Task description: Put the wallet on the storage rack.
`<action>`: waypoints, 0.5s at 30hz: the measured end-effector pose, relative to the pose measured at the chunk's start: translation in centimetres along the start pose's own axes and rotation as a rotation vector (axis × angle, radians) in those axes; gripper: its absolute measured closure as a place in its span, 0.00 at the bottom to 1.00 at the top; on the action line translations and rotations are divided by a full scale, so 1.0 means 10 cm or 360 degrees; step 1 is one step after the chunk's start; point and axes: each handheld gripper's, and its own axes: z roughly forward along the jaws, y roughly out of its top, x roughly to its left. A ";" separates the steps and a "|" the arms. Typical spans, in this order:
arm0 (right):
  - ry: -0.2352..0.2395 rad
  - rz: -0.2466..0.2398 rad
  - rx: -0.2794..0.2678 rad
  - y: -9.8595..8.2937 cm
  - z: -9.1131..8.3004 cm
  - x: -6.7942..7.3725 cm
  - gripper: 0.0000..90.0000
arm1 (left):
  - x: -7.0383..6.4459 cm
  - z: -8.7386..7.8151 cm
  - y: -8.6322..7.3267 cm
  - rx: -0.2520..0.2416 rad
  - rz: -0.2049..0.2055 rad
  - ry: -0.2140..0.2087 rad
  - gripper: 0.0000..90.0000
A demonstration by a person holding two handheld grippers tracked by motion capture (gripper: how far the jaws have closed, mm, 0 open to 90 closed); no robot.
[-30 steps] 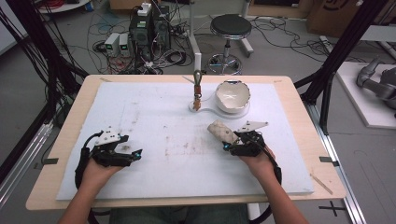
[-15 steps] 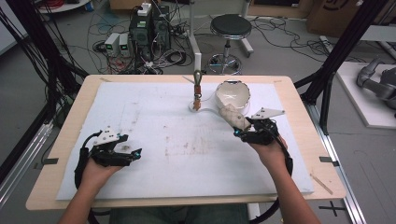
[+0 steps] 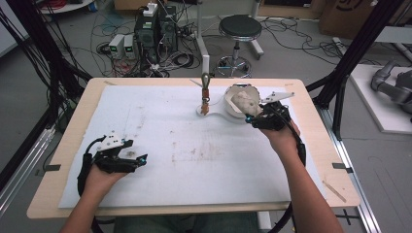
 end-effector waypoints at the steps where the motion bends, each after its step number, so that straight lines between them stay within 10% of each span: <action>1: 0.0000 0.0000 0.0000 0.00 0.00 0.00 0.41 | 0.00 0.00 0.00 -0.0002 0.0000 0.0000 0.22; 15: -0.0091 -0.0001 0.0147 0.18 0.32 -0.08 0.41 | 0.02 0.00 -0.01 -0.0004 -0.0005 0.0001 0.22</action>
